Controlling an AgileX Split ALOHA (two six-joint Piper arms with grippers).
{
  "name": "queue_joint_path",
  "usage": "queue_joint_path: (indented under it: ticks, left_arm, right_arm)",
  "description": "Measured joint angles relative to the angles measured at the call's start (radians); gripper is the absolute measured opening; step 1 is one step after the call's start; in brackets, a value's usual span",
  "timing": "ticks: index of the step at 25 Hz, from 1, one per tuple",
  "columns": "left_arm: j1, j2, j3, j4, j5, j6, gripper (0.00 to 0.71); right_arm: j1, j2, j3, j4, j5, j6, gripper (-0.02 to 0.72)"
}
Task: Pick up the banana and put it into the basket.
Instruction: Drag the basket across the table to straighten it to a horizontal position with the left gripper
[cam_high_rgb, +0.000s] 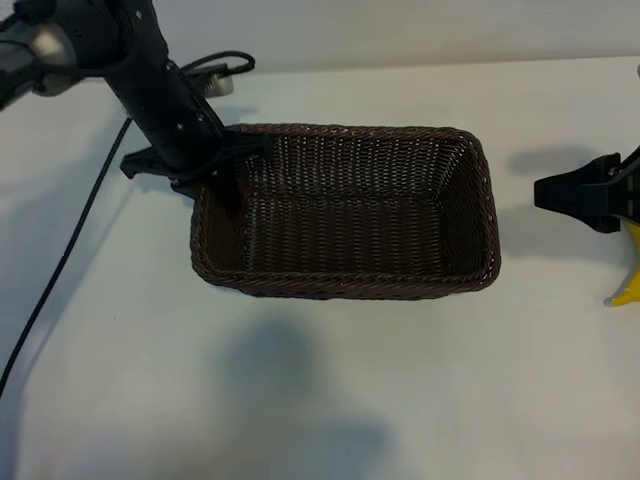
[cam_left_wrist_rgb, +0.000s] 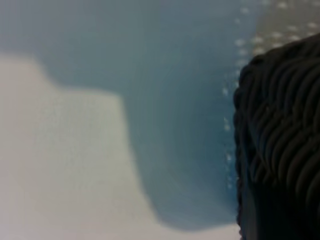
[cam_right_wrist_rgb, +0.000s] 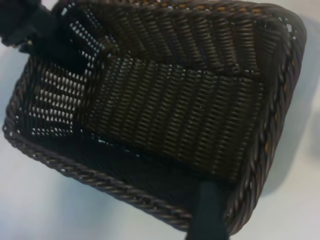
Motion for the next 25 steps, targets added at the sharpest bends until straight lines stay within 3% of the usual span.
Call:
queue_joint_path:
  ticks: [11, 13, 18, 20, 25]
  left_arm:
    - [0.000, 0.017, -0.002, -0.013, -0.016, -0.009, 0.174]
    - [0.000, 0.017, -0.002, -0.014, -0.016, -0.009, 0.225]
    - [0.000, -0.010, -0.002, -0.014, 0.002, -0.009, 0.471]
    - [0.000, -0.042, -0.002, -0.008, 0.008, -0.009, 0.530]
    - [0.000, -0.137, -0.004, 0.062, 0.074, -0.019, 0.554]
  right_arm:
    - [0.000, 0.000, 0.000, 0.000, 0.000, 0.000, 0.556]
    - [0.000, 0.000, 0.000, 0.000, 0.000, 0.000, 0.556]
    - [0.000, 0.001, 0.000, -0.010, 0.000, 0.000, 0.556]
    - [0.000, 0.001, 0.000, -0.013, 0.000, 0.000, 0.556]
    - [0.000, 0.001, 0.000, -0.016, 0.000, 0.000, 0.556]
